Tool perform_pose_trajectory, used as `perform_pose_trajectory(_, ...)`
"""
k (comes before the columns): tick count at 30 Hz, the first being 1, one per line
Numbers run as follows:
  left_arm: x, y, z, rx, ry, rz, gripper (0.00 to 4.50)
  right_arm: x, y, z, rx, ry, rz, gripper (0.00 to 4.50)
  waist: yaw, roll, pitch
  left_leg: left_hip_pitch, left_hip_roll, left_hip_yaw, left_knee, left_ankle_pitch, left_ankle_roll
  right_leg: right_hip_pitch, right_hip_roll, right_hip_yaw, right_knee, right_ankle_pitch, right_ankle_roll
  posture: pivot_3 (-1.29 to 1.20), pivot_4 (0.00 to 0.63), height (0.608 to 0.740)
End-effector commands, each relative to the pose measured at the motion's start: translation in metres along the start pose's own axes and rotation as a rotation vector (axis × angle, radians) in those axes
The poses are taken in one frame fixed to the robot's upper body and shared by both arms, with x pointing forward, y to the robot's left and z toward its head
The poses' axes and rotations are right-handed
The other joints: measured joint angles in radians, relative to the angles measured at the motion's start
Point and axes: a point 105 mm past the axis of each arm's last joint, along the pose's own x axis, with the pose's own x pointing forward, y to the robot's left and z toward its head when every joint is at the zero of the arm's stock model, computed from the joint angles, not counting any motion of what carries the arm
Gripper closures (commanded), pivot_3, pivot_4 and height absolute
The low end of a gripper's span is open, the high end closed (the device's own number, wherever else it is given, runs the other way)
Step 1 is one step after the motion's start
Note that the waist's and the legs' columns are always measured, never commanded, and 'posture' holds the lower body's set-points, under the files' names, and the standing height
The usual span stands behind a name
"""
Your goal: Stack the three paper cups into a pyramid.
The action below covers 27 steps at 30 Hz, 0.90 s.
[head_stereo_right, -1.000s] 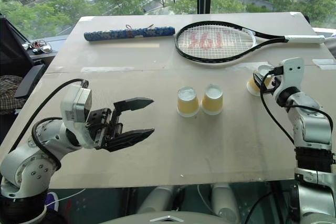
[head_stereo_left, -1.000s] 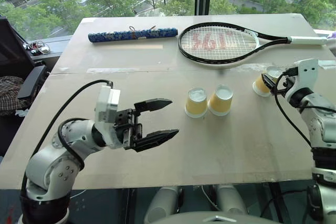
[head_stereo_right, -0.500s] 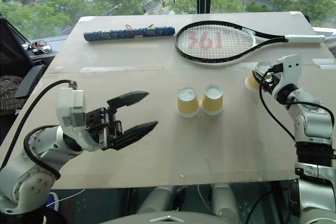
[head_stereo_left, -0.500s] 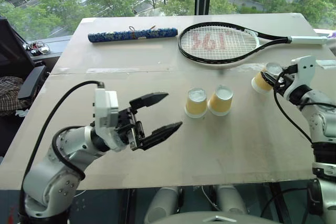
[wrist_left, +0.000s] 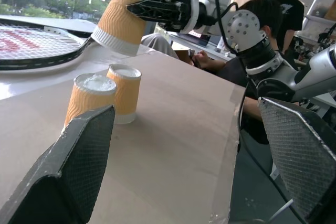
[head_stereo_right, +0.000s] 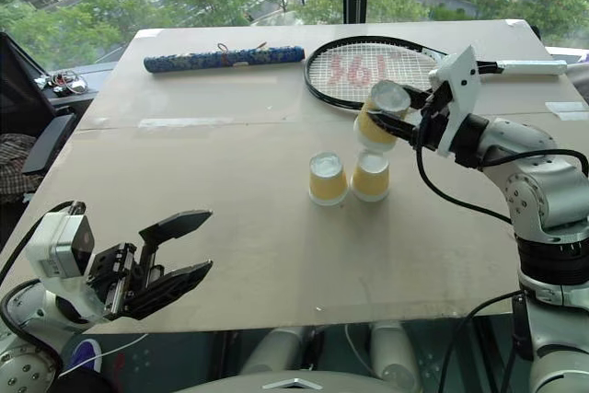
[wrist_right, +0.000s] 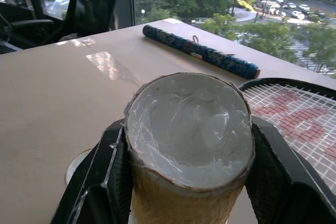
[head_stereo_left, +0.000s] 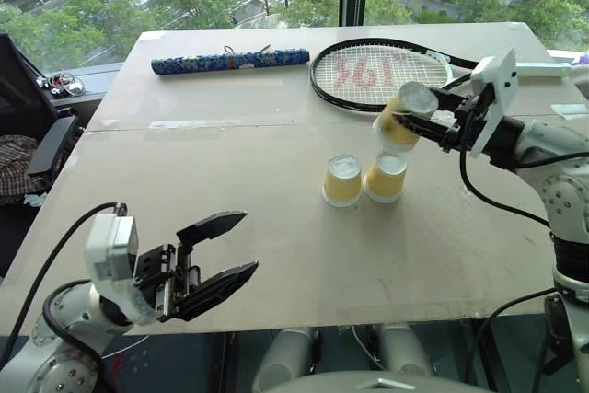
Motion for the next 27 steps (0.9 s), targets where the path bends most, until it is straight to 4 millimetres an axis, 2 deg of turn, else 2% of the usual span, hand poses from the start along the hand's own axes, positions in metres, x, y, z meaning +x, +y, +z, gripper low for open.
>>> perform_pose_trajectory(1, 0.006, -0.004, 0.004, 0.044, -0.013, -0.028, 0.00, 0.003, 0.012, 0.012, -0.060, -0.005, 0.055, 2.44, 0.002, 0.000, 0.000, 0.000, 0.000, 0.000, 0.000, 0.000, 0.000, 0.000, 0.000, 0.000, 0.000, 0.000, 0.000, 0.00, 0.150, 0.740)
perform_pose_trajectory(11, 0.005, -0.001, 0.002, 0.047, -0.017, -0.018, 0.00, 0.013, 0.024, 0.011, -0.088, 0.024, 0.126, 2.44, -0.005, 0.000, 0.000, 0.000, 0.000, 0.000, 0.000, 0.000, 0.000, 0.000, 0.000, 0.000, 0.000, 0.000, 0.000, 0.00, 0.150, 0.740)
perform_pose_trajectory(22, 0.007, -0.005, 0.005, 0.062, -0.023, -0.011, 0.00, 0.022, 0.026, -0.008, -0.061, 0.061, 0.154, 2.44, -0.007, 0.000, 0.000, 0.000, 0.000, 0.000, -0.001, 0.000, 0.000, 0.000, 0.000, 0.000, 0.000, 0.000, 0.000, 0.00, 0.150, 0.740)
perform_pose_trajectory(23, 0.008, -0.004, 0.006, 0.063, -0.023, -0.011, 0.00, 0.023, 0.026, -0.008, -0.058, 0.058, 0.154, 1.37, -0.006, 0.000, 0.000, 0.000, 0.000, 0.000, 0.000, 0.000, 0.000, 0.000, 0.000, 0.000, 0.000, 0.000, 0.000, 0.00, 0.150, 0.740)
perform_pose_trajectory(26, 0.009, -0.004, 0.007, 0.067, -0.024, -0.009, 0.00, 0.024, 0.023, -0.009, -0.067, 0.056, 0.140, 0.13, -0.006, 0.000, 0.000, 0.000, 0.000, 0.000, 0.000, 0.000, 0.000, 0.000, 0.000, 0.000, 0.000, 0.000, 0.000, 0.00, 0.150, 0.740)
perform_pose_trajectory(27, 0.009, -0.004, 0.008, 0.067, -0.024, -0.009, 0.00, 0.024, 0.020, -0.009, -0.082, 0.053, 0.120, 0.05, -0.006, 0.000, 0.000, 0.000, 0.000, 0.000, 0.000, 0.000, 0.000, 0.000, 0.000, 0.000, 0.000, 0.000, 0.000, 0.00, 0.150, 0.740)
